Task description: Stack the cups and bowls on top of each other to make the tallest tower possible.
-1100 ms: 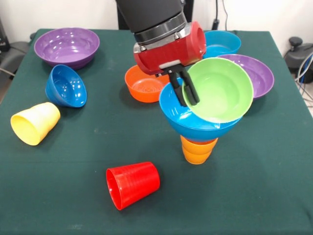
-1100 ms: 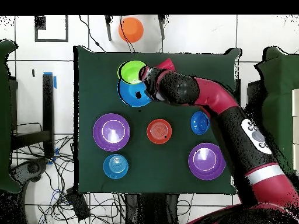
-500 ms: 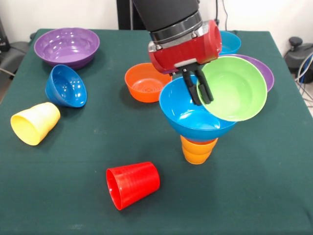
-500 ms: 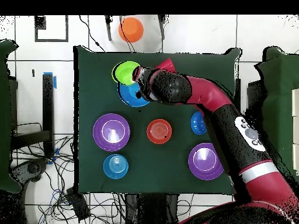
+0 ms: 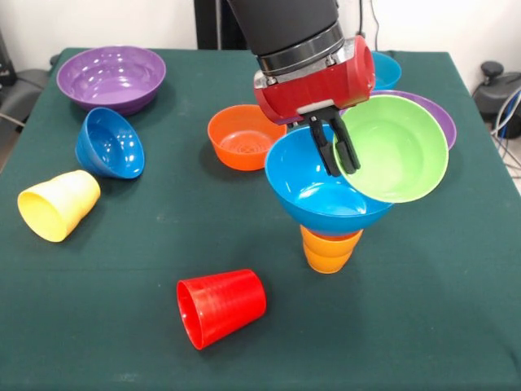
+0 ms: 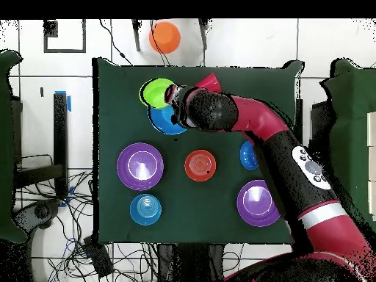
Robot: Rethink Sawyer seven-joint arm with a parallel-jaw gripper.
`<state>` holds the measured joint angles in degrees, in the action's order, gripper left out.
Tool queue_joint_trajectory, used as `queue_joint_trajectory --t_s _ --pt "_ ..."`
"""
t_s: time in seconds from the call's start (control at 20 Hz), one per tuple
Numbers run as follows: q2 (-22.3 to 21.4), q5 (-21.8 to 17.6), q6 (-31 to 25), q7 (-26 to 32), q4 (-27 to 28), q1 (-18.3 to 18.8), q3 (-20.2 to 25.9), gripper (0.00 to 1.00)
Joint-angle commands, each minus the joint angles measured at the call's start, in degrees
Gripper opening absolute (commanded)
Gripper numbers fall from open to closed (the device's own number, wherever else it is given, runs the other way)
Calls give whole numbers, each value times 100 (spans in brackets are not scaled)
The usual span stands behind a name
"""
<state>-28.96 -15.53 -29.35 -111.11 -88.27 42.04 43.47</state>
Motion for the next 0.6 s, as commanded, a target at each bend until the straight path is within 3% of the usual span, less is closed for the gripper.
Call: queue_joint_trajectory --t_s 0.05,0.6 --pt "53 -206 -146 71 282 -156 -387 0" --pt "11 -178 -272 160 257 -74 -349 0"
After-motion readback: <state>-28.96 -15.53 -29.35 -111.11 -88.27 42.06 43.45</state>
